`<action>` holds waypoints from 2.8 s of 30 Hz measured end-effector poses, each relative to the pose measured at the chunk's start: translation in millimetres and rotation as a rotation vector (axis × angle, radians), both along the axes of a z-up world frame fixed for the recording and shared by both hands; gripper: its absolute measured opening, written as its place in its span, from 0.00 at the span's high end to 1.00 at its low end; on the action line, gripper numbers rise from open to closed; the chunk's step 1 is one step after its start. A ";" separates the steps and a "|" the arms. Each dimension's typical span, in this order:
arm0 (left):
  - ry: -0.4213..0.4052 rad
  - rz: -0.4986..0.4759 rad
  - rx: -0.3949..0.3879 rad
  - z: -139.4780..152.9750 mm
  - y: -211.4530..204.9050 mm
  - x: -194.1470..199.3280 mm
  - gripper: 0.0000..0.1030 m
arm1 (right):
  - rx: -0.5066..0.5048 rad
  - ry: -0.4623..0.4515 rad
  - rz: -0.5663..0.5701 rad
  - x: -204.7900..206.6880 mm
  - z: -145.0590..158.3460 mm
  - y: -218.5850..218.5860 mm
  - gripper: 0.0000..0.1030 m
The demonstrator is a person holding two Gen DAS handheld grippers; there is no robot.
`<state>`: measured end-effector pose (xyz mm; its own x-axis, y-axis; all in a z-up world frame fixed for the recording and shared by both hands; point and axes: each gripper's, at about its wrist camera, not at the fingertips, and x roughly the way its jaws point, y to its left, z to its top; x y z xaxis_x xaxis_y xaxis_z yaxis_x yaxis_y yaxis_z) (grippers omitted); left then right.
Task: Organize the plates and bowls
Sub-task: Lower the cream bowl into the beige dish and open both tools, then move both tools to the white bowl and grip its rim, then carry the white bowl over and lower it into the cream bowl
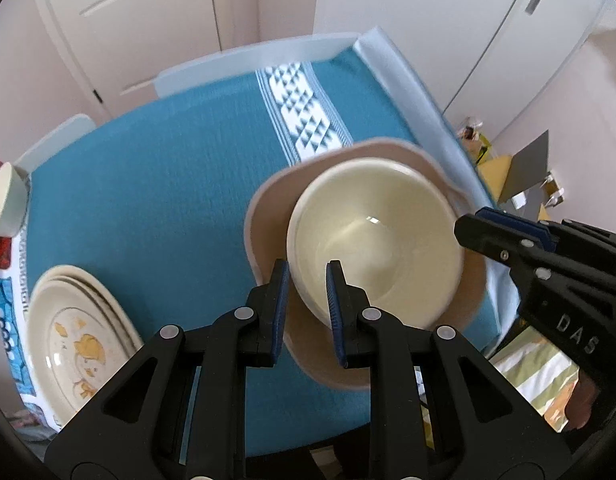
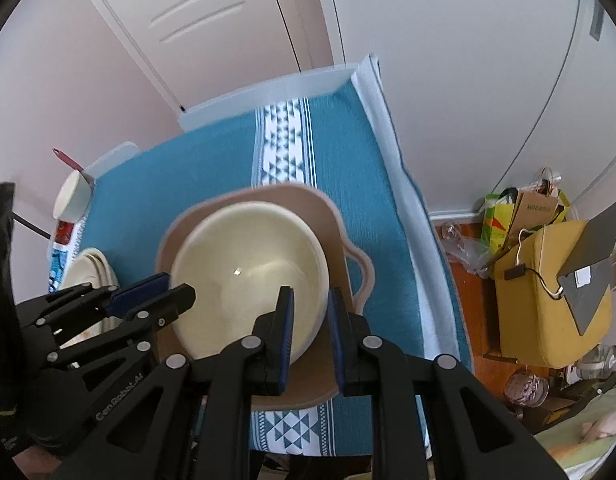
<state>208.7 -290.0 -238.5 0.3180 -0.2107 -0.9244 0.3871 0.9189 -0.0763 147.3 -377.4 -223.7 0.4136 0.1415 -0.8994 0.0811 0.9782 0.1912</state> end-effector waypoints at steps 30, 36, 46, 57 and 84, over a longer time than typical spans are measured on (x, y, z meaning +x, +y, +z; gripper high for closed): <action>-0.295 0.921 -0.161 126.6 375.9 22.2 0.02 | 0.093 -0.270 0.820 161.3 147.6 302.7 0.01; -0.151 0.968 -0.265 53.8 426.5 72.7 0.16 | 0.014 -0.110 0.859 225.0 78.5 387.0 0.01; 0.009 0.942 -0.327 -43.7 453.6 135.5 0.58 | 0.094 0.176 0.749 296.4 -59.8 431.5 0.46; 0.003 0.895 -0.284 -64.1 458.2 163.5 0.81 | 0.147 0.210 0.726 311.2 -86.4 446.9 0.83; -0.260 0.692 -0.201 95.1 323.7 63.6 0.81 | 0.213 -0.104 0.599 192.8 67.2 322.3 0.86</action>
